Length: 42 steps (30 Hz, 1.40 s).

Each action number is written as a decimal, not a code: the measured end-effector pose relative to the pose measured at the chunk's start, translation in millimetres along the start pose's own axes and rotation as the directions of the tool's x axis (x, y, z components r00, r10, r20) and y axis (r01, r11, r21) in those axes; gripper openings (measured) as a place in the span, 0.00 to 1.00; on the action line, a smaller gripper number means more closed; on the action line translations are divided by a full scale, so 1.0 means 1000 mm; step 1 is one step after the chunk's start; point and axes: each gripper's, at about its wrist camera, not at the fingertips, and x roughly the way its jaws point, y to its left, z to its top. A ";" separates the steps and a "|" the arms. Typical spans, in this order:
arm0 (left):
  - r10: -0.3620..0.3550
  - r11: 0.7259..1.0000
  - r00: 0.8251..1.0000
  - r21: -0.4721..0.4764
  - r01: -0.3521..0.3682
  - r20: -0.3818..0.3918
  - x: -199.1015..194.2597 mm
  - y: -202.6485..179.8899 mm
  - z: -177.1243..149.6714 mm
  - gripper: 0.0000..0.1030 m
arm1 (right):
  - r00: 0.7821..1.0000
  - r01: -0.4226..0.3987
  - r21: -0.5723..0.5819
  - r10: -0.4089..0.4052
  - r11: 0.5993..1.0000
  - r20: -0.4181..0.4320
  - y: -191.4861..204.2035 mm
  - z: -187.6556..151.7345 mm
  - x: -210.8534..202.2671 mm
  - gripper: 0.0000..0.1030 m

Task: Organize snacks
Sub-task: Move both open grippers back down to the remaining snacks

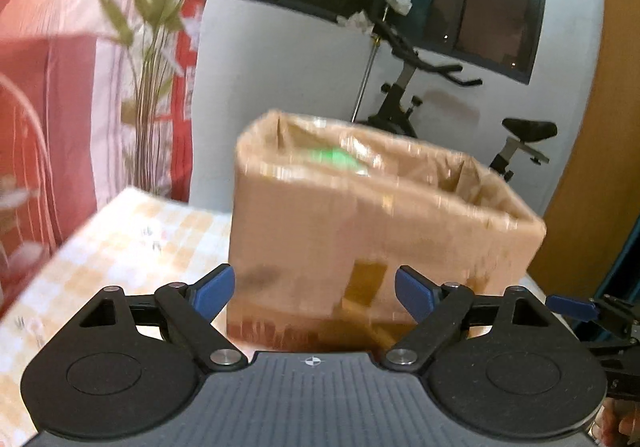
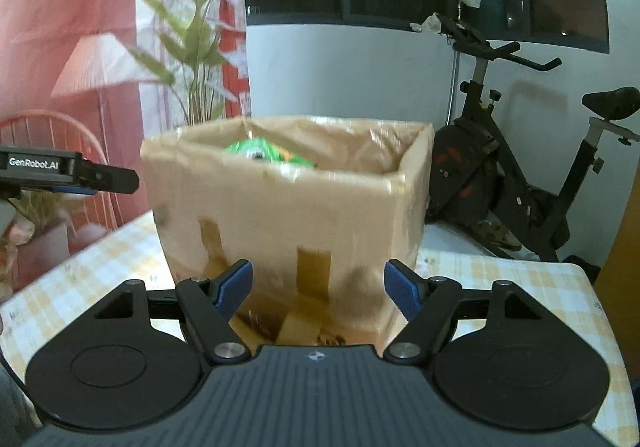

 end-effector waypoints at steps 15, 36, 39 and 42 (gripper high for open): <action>-0.022 0.996 0.978 0.078 0.039 -0.208 0.056 0.005 -0.045 0.61 | 0.993 0.044 0.045 -0.039 0.998 -0.112 -0.018 -0.056 0.004 0.71; -0.264 0.885 0.861 0.246 0.396 -0.436 0.128 -0.058 -0.058 0.70 | 0.986 0.073 0.092 -0.058 0.993 -0.159 -0.035 -0.071 0.010 0.69; -0.280 0.879 0.850 0.236 0.414 -0.447 0.119 -0.050 -0.066 0.70 | 0.985 0.081 0.096 -0.065 0.992 -0.158 -0.037 -0.071 0.008 0.69; -0.292 0.877 0.835 0.218 0.429 -0.467 0.108 -0.041 -0.073 0.70 | 0.984 0.086 0.103 -0.068 0.991 -0.163 -0.039 -0.071 0.008 0.69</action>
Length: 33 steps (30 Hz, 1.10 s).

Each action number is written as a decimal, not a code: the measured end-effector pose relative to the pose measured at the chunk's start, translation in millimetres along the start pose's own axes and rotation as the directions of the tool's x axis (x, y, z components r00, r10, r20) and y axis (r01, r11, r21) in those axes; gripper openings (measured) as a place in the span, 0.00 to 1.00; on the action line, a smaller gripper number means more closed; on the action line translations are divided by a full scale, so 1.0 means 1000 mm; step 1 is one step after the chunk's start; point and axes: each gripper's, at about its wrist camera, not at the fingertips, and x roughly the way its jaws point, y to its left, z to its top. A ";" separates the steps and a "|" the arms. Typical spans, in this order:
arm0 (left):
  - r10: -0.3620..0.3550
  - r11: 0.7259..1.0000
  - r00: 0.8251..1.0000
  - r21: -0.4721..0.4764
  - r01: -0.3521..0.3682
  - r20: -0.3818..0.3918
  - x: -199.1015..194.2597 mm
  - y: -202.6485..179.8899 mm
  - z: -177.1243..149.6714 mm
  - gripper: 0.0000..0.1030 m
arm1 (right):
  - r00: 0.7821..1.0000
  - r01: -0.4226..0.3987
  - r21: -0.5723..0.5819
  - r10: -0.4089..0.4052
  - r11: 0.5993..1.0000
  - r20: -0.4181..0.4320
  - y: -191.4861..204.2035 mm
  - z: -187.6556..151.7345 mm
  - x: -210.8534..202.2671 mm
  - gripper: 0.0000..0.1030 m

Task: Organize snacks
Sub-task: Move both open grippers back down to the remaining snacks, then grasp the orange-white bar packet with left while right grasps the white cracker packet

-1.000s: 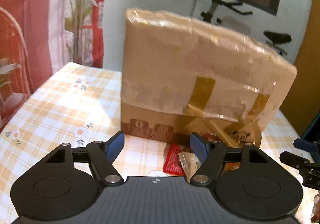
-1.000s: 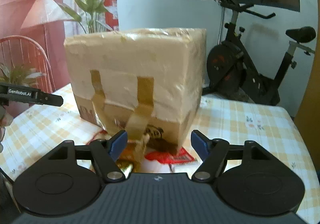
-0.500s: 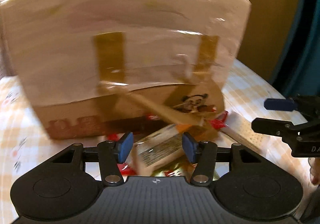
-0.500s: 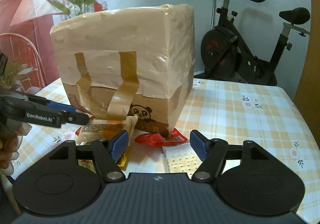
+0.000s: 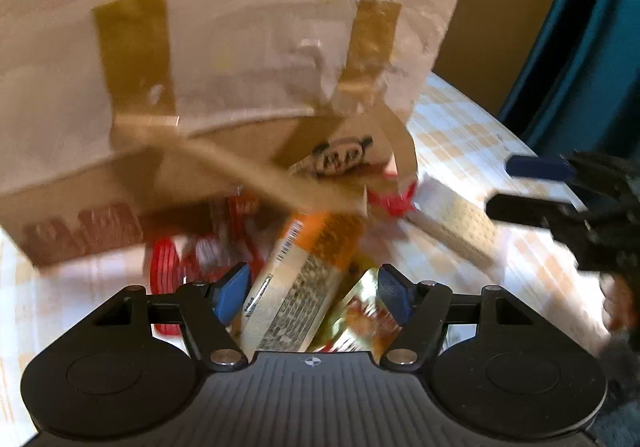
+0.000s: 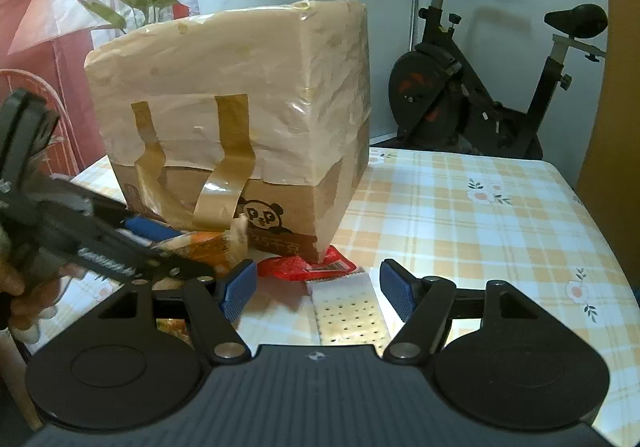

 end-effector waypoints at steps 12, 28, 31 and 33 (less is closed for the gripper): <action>0.068 0.996 0.998 -0.053 -0.068 -0.001 -0.018 0.005 -0.019 0.54 | 0.999 0.007 -0.010 -0.008 1.000 -0.031 -0.001 -0.007 0.010 0.69; 0.150 0.979 0.987 -0.145 -0.142 0.050 -0.024 0.002 -0.031 0.40 | 0.994 0.040 -0.052 -0.045 0.998 -0.101 -0.010 -0.034 0.053 0.63; 0.173 0.959 0.983 -0.238 -0.153 0.064 -0.038 0.010 -0.046 0.40 | 0.995 0.065 -0.067 -0.070 0.996 -0.074 -0.007 -0.038 0.054 0.60; 0.200 0.943 0.977 -0.286 -0.172 0.073 -0.047 0.015 -0.054 0.40 | 0.996 0.059 -0.070 -0.064 0.996 -0.069 -0.006 -0.039 0.053 0.57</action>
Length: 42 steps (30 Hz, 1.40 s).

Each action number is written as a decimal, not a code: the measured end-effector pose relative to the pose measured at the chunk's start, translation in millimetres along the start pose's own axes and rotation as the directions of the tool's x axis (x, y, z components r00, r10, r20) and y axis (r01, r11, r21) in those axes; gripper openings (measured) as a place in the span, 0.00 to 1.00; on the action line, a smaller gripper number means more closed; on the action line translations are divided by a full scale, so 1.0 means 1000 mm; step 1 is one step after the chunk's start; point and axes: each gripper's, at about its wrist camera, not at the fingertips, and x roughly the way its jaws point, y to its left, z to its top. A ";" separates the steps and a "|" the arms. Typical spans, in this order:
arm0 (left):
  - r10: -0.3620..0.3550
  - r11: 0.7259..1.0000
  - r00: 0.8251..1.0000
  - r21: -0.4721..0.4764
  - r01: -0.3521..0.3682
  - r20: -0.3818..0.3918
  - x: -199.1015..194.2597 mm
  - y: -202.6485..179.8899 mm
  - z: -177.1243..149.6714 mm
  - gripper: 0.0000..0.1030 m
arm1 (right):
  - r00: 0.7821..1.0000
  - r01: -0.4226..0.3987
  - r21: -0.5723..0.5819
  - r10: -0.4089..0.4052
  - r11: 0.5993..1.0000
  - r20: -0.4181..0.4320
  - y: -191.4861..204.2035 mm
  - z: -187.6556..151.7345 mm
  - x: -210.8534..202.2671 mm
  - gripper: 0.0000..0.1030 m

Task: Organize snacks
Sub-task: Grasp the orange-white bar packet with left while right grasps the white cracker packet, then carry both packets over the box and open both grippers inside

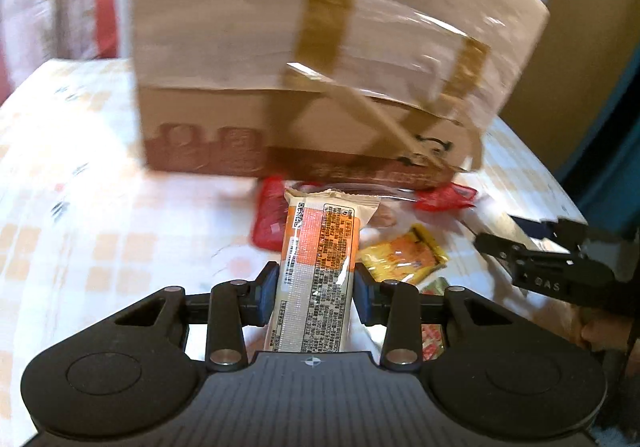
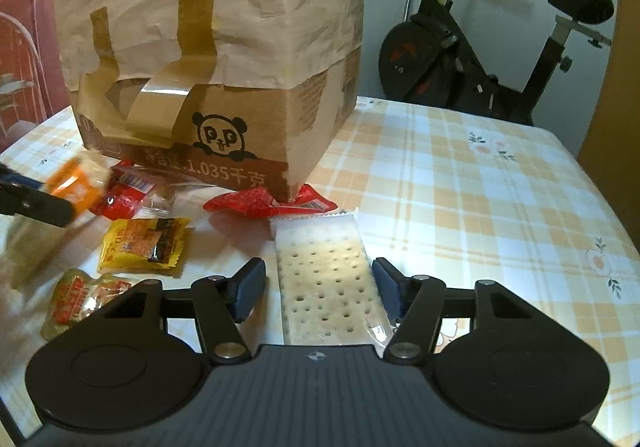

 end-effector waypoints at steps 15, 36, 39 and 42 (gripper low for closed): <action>0.059 0.997 0.998 -0.048 -0.059 -0.008 0.013 0.000 -0.010 0.38 | 1.000 -0.010 0.006 0.010 1.000 0.005 -0.001 -0.001 -0.001 0.57; 0.107 0.994 0.994 -0.035 -0.106 0.033 0.009 0.001 -0.013 0.38 | 1.000 -0.009 0.006 0.009 1.000 0.006 -0.002 -0.001 0.000 0.57; 0.106 0.994 0.993 -0.038 -0.105 0.050 0.004 0.000 -0.012 0.38 | 1.000 -0.007 0.008 0.007 1.000 0.007 -0.002 -0.001 -0.001 0.55; 0.109 0.993 0.993 -0.045 -0.107 0.054 0.002 0.002 -0.011 0.38 | 1.000 -0.008 0.014 0.008 1.000 0.010 -0.003 -0.001 -0.001 0.52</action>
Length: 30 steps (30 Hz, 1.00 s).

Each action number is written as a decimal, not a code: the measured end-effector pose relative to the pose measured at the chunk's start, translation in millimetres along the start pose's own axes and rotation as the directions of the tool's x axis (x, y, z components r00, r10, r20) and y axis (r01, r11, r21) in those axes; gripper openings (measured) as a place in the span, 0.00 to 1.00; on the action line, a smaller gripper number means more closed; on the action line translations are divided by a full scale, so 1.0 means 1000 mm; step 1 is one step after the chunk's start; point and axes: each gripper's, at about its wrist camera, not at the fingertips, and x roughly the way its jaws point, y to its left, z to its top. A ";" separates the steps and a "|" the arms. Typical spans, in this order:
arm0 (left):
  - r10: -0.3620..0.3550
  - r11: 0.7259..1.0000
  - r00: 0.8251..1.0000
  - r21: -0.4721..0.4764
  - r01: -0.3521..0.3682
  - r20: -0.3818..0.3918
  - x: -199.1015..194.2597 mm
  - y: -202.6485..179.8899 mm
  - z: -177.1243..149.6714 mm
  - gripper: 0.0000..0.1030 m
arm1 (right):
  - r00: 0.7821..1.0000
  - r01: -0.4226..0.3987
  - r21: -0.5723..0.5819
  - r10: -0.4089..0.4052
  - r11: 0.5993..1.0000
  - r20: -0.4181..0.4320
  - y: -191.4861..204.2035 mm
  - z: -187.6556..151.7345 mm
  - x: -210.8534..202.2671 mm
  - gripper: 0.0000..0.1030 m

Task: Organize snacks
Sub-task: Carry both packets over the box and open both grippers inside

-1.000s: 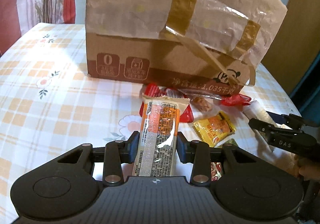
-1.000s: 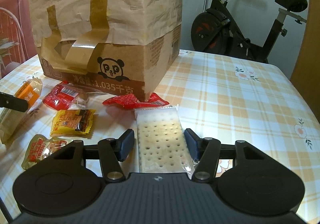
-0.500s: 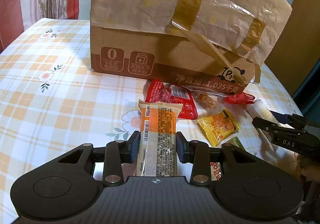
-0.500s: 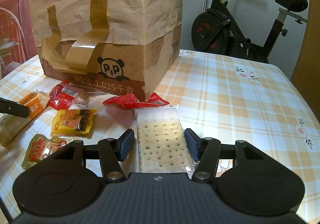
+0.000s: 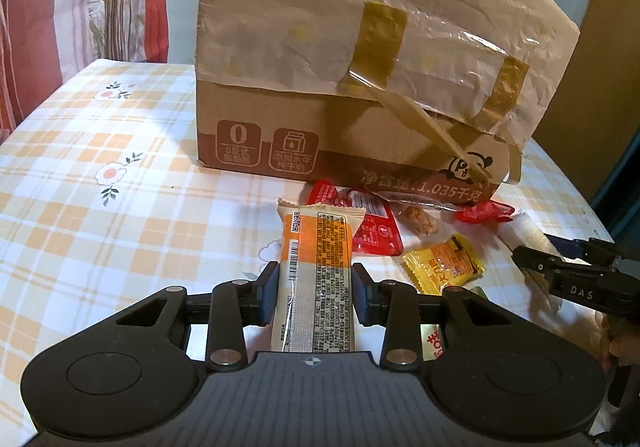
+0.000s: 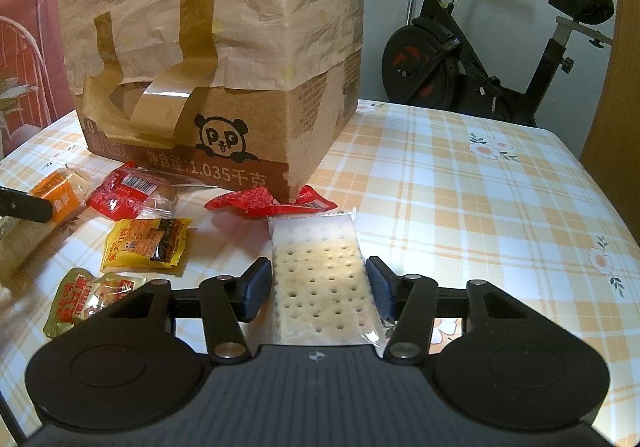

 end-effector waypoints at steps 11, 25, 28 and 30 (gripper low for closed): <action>0.038 0.999 0.996 -0.037 -0.035 0.086 -0.023 0.012 0.012 0.38 | 0.999 0.037 0.093 -0.035 0.995 -0.026 -0.017 -0.002 -0.019 0.48; 0.085 0.996 0.957 -0.044 -0.076 0.276 -0.075 0.017 0.058 0.38 | 0.981 0.009 0.178 -0.043 0.984 0.189 -0.035 0.054 -0.076 0.48; 0.080 0.997 0.938 -0.045 -0.069 0.337 -0.088 0.016 0.084 0.38 | 0.964 -0.030 0.177 -0.018 0.984 0.266 -0.032 0.080 -0.088 0.48; 0.072 0.997 0.919 -0.027 -0.067 0.387 -0.098 0.011 0.102 0.38 | 0.948 -0.049 0.162 -0.005 0.986 0.317 -0.028 0.101 -0.096 0.48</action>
